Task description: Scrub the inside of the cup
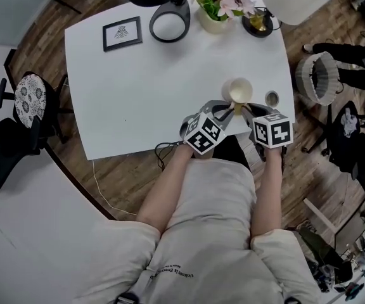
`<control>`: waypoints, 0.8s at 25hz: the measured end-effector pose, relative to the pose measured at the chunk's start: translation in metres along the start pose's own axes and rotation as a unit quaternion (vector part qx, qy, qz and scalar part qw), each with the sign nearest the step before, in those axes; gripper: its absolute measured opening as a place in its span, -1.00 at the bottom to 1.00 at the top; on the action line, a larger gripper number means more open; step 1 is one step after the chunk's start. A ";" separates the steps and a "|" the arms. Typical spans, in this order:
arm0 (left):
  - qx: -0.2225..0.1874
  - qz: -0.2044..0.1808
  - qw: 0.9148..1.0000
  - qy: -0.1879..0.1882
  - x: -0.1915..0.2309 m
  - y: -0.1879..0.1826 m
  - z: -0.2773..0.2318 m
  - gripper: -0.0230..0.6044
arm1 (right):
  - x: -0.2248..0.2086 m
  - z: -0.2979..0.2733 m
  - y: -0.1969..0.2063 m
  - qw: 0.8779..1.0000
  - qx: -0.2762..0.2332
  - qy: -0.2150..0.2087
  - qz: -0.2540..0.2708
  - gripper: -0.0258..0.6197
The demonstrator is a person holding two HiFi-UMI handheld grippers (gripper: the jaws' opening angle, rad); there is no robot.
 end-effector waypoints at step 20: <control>-0.004 0.048 0.998 0.032 0.013 -0.004 -0.007 -0.79 | -0.053 -0.031 -0.063 0.997 0.000 -0.037 0.065 -0.64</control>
Point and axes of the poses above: the fingertips, and each gripper's own axes: z backward along the fingers, x to its left, y out of its underside, the point moved 1 cm from there along z, backward along the fingers, and after that the axes turned 12 degrees about -x, right-handed, at the moved point
